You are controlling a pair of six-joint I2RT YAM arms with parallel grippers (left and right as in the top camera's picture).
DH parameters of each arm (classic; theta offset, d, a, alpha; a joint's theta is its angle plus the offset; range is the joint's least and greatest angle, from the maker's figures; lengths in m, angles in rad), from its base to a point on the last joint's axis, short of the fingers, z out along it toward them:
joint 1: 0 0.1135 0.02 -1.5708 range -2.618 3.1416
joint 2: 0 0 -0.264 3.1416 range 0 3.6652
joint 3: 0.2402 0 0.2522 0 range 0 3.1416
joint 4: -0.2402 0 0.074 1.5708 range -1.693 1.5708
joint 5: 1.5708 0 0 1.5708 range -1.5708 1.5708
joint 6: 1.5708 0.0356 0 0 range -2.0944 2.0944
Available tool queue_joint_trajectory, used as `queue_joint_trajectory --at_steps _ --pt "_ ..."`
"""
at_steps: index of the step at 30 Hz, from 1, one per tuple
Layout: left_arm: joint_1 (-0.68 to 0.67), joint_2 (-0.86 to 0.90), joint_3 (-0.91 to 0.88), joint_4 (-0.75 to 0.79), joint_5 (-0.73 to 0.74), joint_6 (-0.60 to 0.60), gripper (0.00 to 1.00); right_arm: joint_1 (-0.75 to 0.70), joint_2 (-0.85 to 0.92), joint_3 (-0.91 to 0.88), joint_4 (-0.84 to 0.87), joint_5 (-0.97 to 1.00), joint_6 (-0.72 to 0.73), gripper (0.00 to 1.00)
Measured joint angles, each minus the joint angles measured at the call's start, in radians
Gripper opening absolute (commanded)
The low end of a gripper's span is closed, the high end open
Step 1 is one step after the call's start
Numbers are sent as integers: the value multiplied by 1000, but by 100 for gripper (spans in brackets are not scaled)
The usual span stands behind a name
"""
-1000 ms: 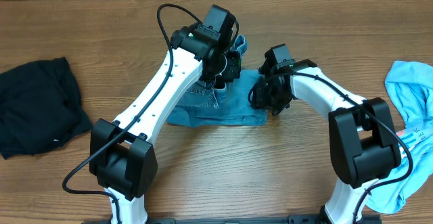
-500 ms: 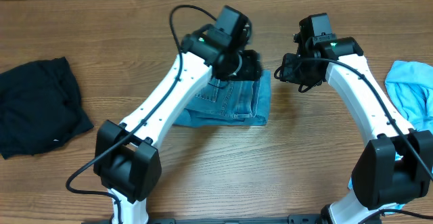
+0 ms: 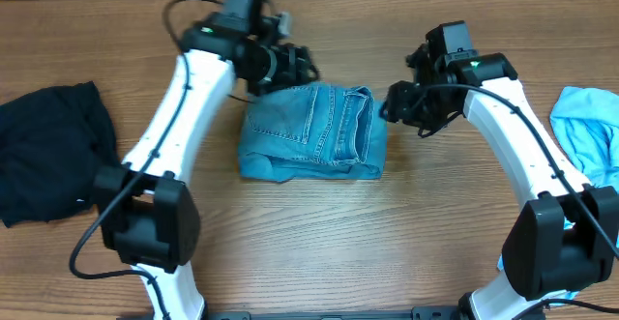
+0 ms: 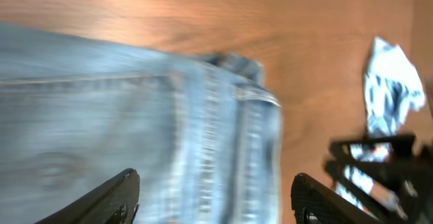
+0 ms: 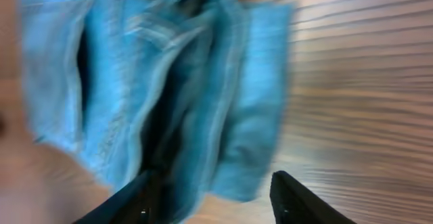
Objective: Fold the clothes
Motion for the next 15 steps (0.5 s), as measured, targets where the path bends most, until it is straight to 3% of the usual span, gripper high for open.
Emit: queue_joint_trajectory --at_steps 6,10,11,12,13,15 --pt "130 0 0 -150 -186 12 83 98 6 -3 29 -98 3 61" --pt "144 0 0 -188 -251 29 84 122 40 -64 95 -83 37 59" --pt "144 0 0 -191 -258 37 84 123 65 -82 111 -82 43 54" --pt "144 0 0 -191 -262 41 84 124 86 -95 123 -82 48 37" --pt "144 0 0 -193 -265 42 84 126 106 -103 128 -82 51 10" --pt "144 0 0 -195 -268 44 84 131 124 -111 139 -93 50 4"
